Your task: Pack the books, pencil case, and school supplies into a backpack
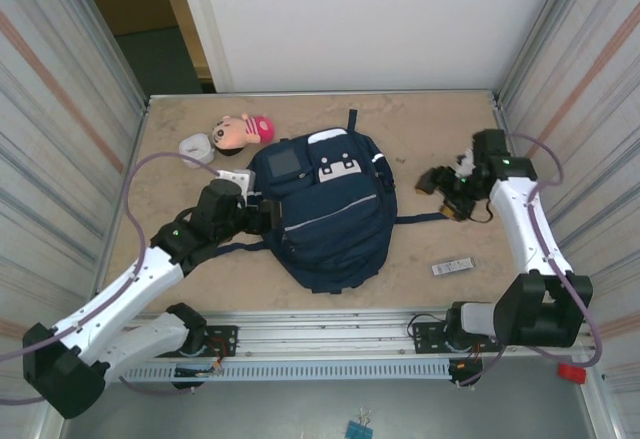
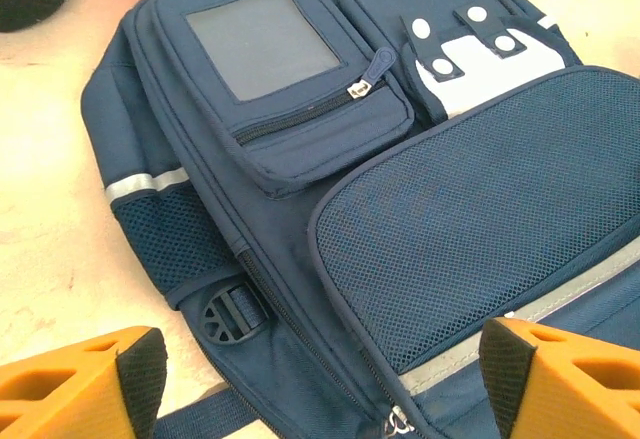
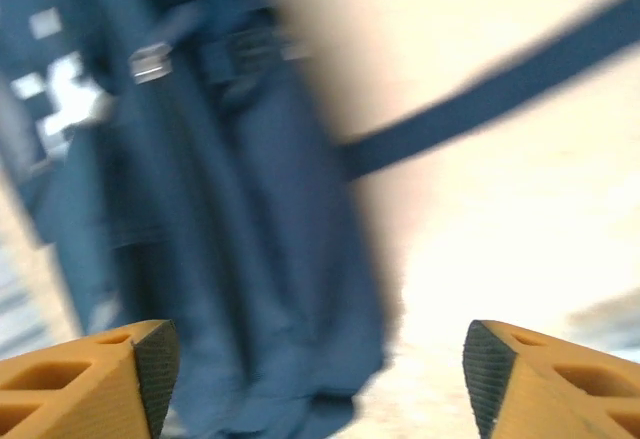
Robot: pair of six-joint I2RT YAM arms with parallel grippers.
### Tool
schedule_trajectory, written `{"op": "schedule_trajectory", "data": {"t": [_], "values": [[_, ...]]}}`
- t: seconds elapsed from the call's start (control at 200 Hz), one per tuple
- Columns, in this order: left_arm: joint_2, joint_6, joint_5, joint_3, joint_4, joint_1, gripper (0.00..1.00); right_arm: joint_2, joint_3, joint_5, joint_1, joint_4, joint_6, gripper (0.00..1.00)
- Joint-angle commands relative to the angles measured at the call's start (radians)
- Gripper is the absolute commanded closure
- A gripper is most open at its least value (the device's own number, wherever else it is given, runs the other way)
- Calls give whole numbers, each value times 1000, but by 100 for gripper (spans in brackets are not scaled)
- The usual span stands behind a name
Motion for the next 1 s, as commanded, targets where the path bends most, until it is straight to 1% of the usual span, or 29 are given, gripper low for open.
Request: {"op": "schedule_trajectory", "data": {"t": [0.0,0.075,0.135,0.195,0.246,0.316,0.426,0.516,0.606,0.762,0.837,0.957,0.997], "values": [[20,-7,32,17,45,-5,17,-23,-106,98,-136,-130,-107,19],[34,-15,38,12,68,-6,17,-33,-184,74,-233,-86,-81,14],[45,-25,43,8,81,-6,16,-44,-235,47,-272,-57,-46,12],[55,-33,51,6,95,-6,16,-51,-279,50,-289,-36,-3,12],[65,-38,60,3,111,-6,16,-48,-301,75,-289,-24,29,13],[79,-42,60,-5,132,-6,16,-26,-323,80,-288,-9,52,13],[106,-43,53,-7,151,-5,16,35,-356,67,-288,8,64,15],[126,-38,53,2,147,-6,16,76,-362,92,-277,7,68,18],[139,-36,54,3,157,-5,16,99,-357,123,-255,10,82,20],[157,-28,59,7,163,-6,16,161,-350,177,-201,17,100,19],[157,-27,65,7,170,-5,16,187,-351,183,-193,39,108,24],[160,-30,81,5,185,-5,15,230,-348,184,-193,76,111,37],[160,-24,104,2,201,-5,15,244,-340,188,-194,85,109,41]]}}
